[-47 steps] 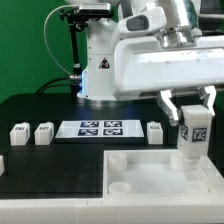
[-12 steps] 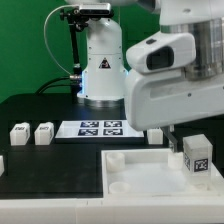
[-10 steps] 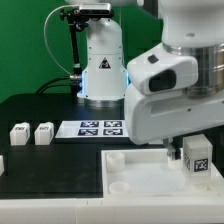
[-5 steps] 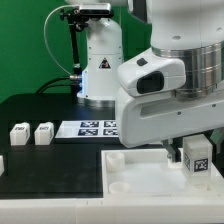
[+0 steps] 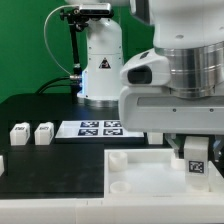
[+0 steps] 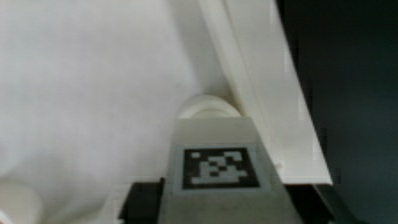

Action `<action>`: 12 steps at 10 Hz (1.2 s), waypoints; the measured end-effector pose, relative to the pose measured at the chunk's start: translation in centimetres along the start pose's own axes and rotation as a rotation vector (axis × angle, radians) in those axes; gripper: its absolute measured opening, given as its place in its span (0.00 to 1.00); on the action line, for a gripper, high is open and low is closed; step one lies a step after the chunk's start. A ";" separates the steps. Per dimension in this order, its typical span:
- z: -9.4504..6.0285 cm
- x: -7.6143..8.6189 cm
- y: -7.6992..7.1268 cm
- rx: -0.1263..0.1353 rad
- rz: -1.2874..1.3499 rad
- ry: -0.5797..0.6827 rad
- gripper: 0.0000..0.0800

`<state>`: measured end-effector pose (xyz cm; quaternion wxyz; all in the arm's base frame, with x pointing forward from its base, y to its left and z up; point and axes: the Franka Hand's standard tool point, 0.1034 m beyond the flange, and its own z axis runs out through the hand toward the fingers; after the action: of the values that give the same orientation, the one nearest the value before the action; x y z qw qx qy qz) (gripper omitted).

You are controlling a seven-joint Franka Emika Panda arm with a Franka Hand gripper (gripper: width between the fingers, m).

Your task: Assemble one leg

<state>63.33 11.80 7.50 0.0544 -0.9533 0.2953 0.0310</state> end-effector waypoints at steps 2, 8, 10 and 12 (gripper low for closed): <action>0.2 -0.3 -0.4 0.044 0.414 0.021 0.36; 0.1 -0.2 -0.4 0.080 0.517 -0.004 0.67; -0.1 -0.9 -0.7 0.046 0.176 0.010 0.78; 0.0 -0.8 -0.4 0.044 -0.055 0.014 0.80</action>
Offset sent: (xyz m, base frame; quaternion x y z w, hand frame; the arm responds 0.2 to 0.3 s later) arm 0.0074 -0.0010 -0.0001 0.0224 -0.0028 0.2323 0.9724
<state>62.93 12.62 7.57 0.0743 -0.9599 0.2699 0.0165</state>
